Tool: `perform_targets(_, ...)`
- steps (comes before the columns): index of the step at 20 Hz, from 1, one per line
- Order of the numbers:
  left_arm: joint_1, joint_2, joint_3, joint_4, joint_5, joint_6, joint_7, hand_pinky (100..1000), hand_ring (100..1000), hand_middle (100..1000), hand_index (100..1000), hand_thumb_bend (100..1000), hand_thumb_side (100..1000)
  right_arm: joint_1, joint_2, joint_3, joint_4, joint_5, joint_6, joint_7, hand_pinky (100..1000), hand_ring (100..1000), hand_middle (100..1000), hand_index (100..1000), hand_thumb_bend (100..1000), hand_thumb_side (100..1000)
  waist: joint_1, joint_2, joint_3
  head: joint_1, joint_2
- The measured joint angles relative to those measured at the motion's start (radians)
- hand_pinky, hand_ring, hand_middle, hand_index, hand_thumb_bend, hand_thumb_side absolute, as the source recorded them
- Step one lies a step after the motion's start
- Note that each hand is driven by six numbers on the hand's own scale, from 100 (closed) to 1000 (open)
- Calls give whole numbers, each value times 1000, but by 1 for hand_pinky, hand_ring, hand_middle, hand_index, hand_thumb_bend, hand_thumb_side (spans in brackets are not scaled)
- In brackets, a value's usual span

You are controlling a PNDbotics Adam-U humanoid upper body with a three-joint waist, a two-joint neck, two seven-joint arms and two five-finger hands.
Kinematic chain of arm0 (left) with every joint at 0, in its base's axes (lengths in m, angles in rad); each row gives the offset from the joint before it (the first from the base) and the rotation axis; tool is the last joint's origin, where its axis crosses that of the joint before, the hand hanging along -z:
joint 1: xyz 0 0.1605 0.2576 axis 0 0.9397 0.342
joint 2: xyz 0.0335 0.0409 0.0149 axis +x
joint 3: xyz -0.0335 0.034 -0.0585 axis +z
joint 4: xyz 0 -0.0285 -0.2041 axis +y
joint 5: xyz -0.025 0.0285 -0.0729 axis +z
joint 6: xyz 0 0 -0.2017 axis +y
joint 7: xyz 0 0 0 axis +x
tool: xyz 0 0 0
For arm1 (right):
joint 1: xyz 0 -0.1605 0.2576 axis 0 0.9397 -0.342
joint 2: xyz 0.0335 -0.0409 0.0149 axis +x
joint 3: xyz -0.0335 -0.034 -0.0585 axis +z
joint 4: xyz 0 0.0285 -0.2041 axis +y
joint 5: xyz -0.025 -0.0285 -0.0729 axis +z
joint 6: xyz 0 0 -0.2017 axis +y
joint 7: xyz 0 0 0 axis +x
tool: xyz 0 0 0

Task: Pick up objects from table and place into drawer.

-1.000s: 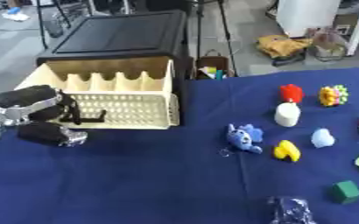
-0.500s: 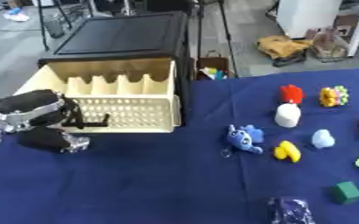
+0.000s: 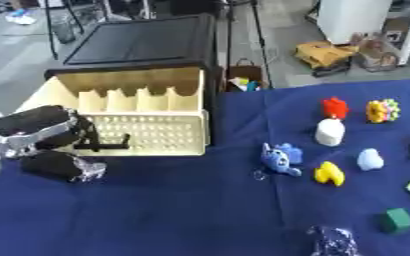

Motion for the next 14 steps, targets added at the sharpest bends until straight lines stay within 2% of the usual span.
perform_targets(14,27,14,0,-31,1,-9,25,100,100,100,540,478,724,0,0,-5,0,0,2,-2,589,707,665,686,100,950,-2,-1,4,-1,-1)
